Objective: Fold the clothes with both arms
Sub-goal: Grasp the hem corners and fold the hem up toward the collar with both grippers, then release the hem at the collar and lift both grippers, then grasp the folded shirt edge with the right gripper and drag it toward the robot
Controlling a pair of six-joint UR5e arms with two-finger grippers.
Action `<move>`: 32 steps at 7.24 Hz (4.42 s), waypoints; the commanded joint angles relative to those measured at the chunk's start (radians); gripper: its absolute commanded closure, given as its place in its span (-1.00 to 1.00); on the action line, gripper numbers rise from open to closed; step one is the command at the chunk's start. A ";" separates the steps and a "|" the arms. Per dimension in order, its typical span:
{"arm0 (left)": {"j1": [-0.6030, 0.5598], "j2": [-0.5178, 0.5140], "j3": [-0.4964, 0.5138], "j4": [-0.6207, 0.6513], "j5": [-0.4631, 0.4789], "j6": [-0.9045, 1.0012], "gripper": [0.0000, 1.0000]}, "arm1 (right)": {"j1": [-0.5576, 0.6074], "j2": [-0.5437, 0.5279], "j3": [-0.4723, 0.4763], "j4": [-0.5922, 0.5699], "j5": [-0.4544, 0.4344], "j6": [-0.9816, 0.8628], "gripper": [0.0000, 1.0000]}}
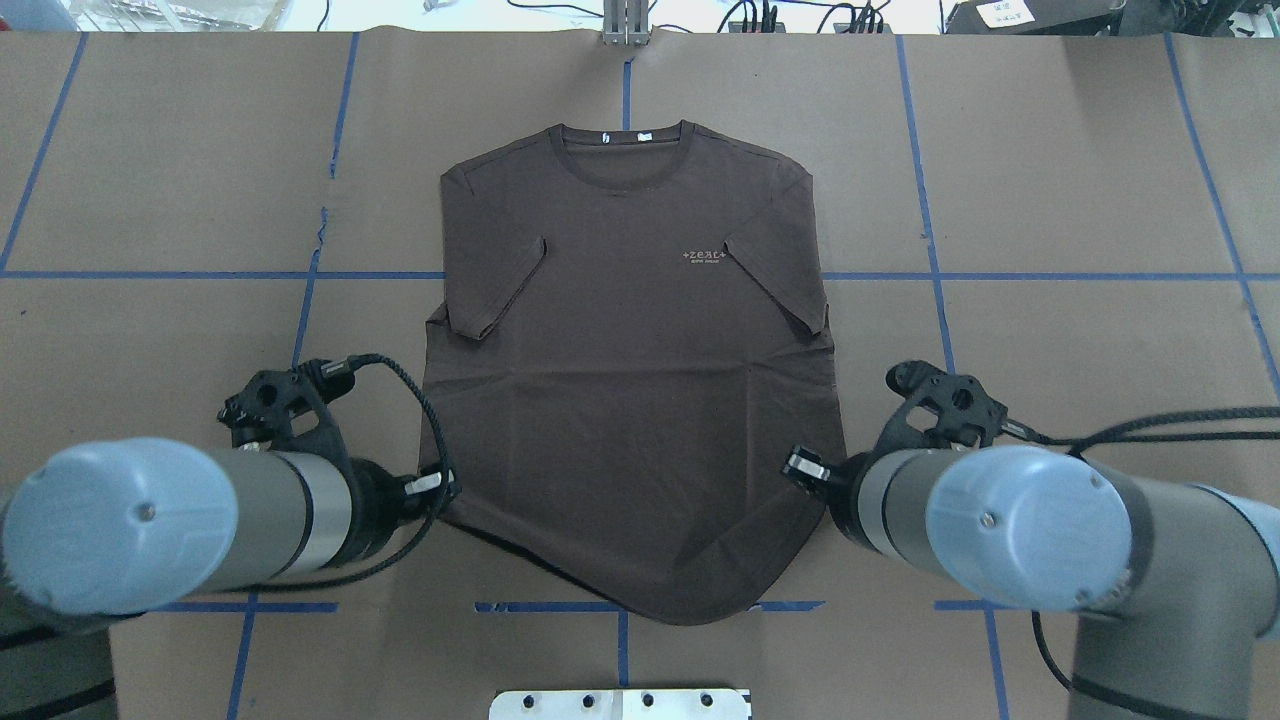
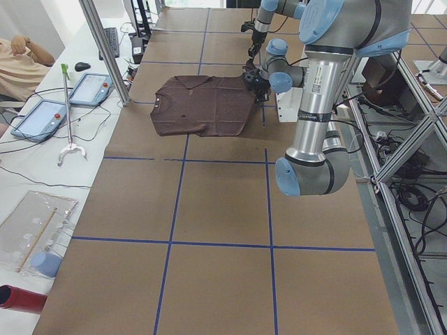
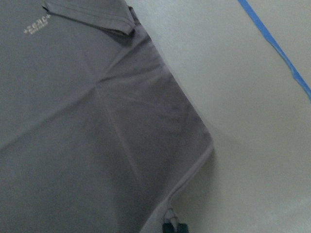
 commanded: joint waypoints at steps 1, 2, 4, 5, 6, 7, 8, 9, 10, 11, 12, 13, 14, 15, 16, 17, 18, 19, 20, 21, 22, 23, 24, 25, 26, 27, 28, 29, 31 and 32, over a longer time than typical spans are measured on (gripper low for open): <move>-0.181 -0.116 0.214 -0.019 -0.018 0.177 1.00 | 0.209 0.136 -0.218 0.007 0.101 -0.220 1.00; -0.249 -0.145 0.314 -0.095 -0.028 0.202 1.00 | 0.263 0.171 -0.307 0.007 0.102 -0.306 1.00; -0.358 -0.159 0.542 -0.343 -0.054 0.270 1.00 | 0.375 0.314 -0.578 0.072 0.109 -0.373 1.00; -0.396 -0.205 0.645 -0.411 -0.054 0.271 1.00 | 0.420 0.349 -0.692 0.165 0.150 -0.379 1.00; -0.436 -0.238 0.685 -0.413 -0.055 0.275 1.00 | 0.464 0.416 -0.801 0.210 0.180 -0.396 1.00; -0.437 -0.248 0.713 -0.415 -0.052 0.296 1.00 | 0.486 0.467 -0.898 0.215 0.184 -0.431 1.00; -0.437 -0.272 0.744 -0.416 -0.051 0.301 1.00 | 0.501 0.484 -0.972 0.282 0.184 -0.442 1.00; -0.437 -0.279 0.809 -0.486 -0.046 0.308 1.00 | 0.508 0.500 -1.026 0.351 0.184 -0.451 1.00; -0.437 -0.289 0.840 -0.526 -0.046 0.308 1.00 | 0.508 0.541 -1.079 0.353 0.184 -0.462 1.00; -0.435 -0.308 0.873 -0.528 -0.046 0.305 1.00 | 0.511 0.552 -1.094 0.353 0.184 -0.467 1.00; -0.437 -0.318 0.917 -0.565 -0.046 0.307 0.97 | 0.511 0.554 -1.095 0.353 0.184 -0.477 1.00; -0.437 -0.318 0.928 -0.579 -0.046 0.307 0.75 | 0.509 0.554 -1.100 0.355 0.183 -0.479 1.00; -0.438 -0.312 0.930 -0.621 -0.046 0.304 0.41 | 0.503 0.555 -1.100 0.355 0.178 -0.477 0.50; -0.443 -0.306 0.930 -0.695 -0.051 0.299 0.24 | 0.500 0.555 -1.094 0.355 0.177 -0.470 0.13; -0.444 -0.305 0.928 -0.707 -0.052 0.296 0.05 | 0.500 0.544 -1.059 0.355 0.184 -0.465 0.05; -0.444 -0.293 0.927 -0.743 -0.054 0.295 -0.18 | 0.495 0.440 -0.894 0.329 0.216 -0.462 -0.03; -0.447 -0.274 0.886 -0.770 -0.075 0.293 -0.22 | 0.462 0.306 -0.707 0.324 0.233 -0.442 -0.15; -0.448 -0.238 0.831 -0.772 -0.113 0.287 -0.22 | 0.407 0.196 -0.601 0.329 0.241 -0.365 -0.37; -0.446 -0.233 0.819 -0.774 -0.114 0.287 -0.22 | 0.346 0.126 -0.528 0.338 0.232 -0.244 -0.40; -0.444 -0.230 0.822 -0.793 -0.115 0.291 -0.21 | 0.312 0.110 -0.511 0.338 0.233 -0.215 -0.45; -0.443 -0.231 0.821 -0.810 -0.114 0.288 -0.21 | 0.282 0.100 -0.527 0.341 0.230 -0.173 -0.48; -0.443 -0.230 0.822 -0.812 -0.114 0.290 -0.21 | 0.279 0.106 -0.538 0.341 0.232 -0.157 -0.48; -0.443 -0.230 0.822 -0.813 -0.112 0.293 -0.20 | 0.274 0.113 -0.554 0.341 0.230 -0.146 -0.50; -0.441 -0.230 0.824 -0.812 -0.112 0.294 -0.20 | 0.273 0.116 -0.560 0.343 0.230 -0.148 -0.49; -0.441 -0.230 0.824 -0.807 -0.112 0.294 -0.20 | 0.273 0.121 -0.566 0.341 0.203 -0.154 -0.48; -0.440 -0.230 0.824 -0.806 -0.112 0.291 -0.20 | 0.273 0.124 -0.583 0.341 0.177 -0.160 -0.48; -0.441 -0.228 0.825 -0.809 -0.112 0.291 -0.20 | 0.273 0.127 -0.589 0.343 0.177 -0.158 -0.48; -0.440 -0.231 0.822 -0.806 -0.112 0.288 -0.20 | 0.273 0.132 -0.606 0.341 0.178 -0.157 -0.40; -0.441 -0.229 0.822 -0.803 -0.112 0.288 -0.20 | 0.271 0.135 -0.603 0.343 0.192 -0.149 0.99; -0.441 -0.230 0.821 -0.803 -0.111 0.288 -0.20 | 0.270 0.138 -0.607 0.341 0.194 -0.149 1.00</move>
